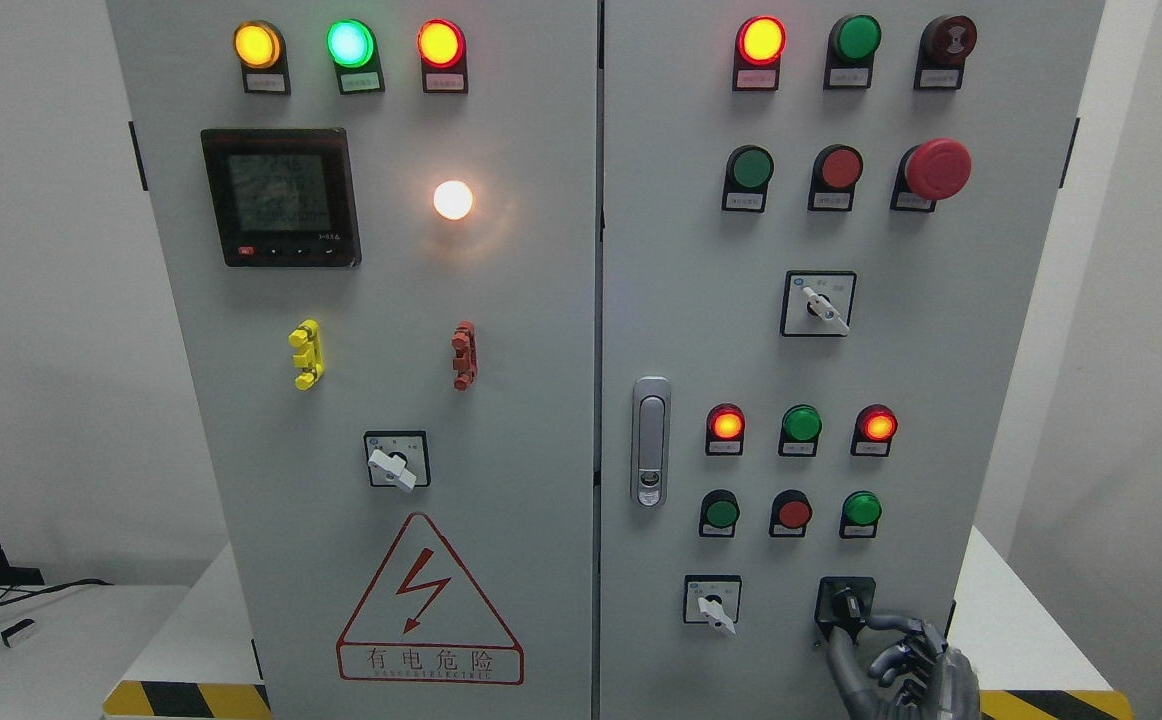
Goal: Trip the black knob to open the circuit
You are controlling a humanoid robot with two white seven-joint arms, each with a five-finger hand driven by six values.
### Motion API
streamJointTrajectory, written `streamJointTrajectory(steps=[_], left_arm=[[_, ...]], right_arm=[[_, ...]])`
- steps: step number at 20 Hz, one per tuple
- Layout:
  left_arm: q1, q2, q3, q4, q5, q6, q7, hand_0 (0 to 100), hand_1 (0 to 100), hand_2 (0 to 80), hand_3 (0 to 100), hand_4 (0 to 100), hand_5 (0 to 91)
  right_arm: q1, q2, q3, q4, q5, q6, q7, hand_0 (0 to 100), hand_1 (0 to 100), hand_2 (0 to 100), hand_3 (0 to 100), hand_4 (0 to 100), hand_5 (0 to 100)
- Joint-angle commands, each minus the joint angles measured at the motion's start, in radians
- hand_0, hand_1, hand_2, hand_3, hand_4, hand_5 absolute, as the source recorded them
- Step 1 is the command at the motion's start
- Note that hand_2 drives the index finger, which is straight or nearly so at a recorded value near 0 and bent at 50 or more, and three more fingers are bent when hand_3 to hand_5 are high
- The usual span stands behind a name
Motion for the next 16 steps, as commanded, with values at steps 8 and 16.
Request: streamJointTrajectory(steps=[8, 16], left_arm=[[0.0, -0.001, 0.0, 0.001, -0.031, 0.0, 0.0, 12, 39, 0.0, 0, 0, 0.0], [0.0, 0.0, 0.0, 0.0, -0.031, 0.0, 0.0, 12, 39, 0.0, 0, 0, 0.0]], right_arm=[[-0.009, 0.003, 0.031, 0.0, 0.001, 0.005, 0.0, 28, 81, 50, 87, 88, 98], [-0.009, 0.003, 0.034, 0.0, 0.001, 0.005, -0.001, 28, 81, 52, 89, 89, 98]])
